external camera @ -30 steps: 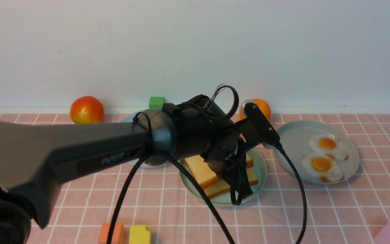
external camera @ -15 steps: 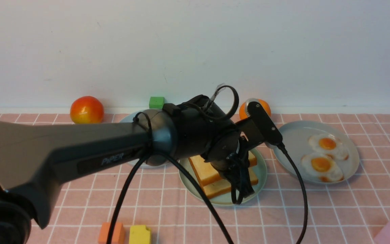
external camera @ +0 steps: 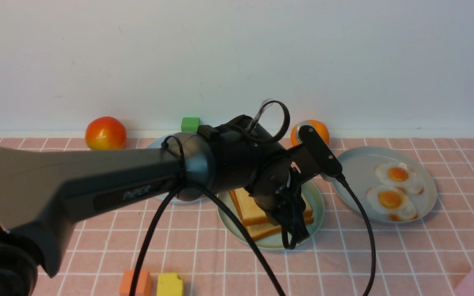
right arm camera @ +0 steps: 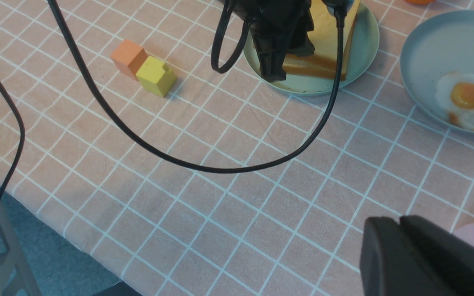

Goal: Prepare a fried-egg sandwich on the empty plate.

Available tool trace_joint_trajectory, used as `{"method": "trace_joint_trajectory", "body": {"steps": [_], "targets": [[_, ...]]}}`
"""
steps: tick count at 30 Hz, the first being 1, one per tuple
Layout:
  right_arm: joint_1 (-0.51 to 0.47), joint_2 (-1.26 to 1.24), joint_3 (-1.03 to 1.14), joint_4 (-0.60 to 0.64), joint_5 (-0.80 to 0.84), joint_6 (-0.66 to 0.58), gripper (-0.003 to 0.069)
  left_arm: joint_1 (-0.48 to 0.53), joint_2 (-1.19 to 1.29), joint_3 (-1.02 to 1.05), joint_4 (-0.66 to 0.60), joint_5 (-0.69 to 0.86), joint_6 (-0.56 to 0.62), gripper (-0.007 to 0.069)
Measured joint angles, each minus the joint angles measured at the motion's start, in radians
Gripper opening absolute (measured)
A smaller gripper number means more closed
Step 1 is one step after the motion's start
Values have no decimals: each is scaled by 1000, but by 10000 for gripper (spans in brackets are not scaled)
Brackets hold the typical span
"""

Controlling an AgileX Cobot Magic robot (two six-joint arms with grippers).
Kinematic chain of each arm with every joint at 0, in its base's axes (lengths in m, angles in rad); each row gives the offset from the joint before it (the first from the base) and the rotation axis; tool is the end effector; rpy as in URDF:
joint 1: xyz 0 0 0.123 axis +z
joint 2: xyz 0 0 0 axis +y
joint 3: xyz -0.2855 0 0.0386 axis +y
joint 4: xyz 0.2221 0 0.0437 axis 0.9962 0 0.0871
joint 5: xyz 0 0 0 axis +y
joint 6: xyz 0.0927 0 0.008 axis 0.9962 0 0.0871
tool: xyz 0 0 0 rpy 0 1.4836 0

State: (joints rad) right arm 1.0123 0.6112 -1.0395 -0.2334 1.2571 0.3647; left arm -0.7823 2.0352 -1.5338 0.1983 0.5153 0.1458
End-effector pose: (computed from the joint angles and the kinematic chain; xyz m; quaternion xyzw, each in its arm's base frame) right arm 0.0383 0.0227 0.3896 -0.2781 0.8655 0.1648 0.3825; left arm 0.3143 -0.2996 0.2187 0.4820 0.8148 -0.0284 0.3209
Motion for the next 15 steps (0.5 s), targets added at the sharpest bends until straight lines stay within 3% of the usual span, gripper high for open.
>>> {"method": "trace_joint_trajectory", "body": {"steps": [8, 11, 15], "targets": [[0, 0, 0, 3, 0, 0, 85, -23, -130, 0, -38, 98, -4, 253], [0, 0, 0, 3, 0, 0, 90, -74, -335, 2, -70, 203, -69, 154], [0, 0, 0, 6, 0, 0, 94, -95, -619, 73, -169, 213, -105, 38]]}}
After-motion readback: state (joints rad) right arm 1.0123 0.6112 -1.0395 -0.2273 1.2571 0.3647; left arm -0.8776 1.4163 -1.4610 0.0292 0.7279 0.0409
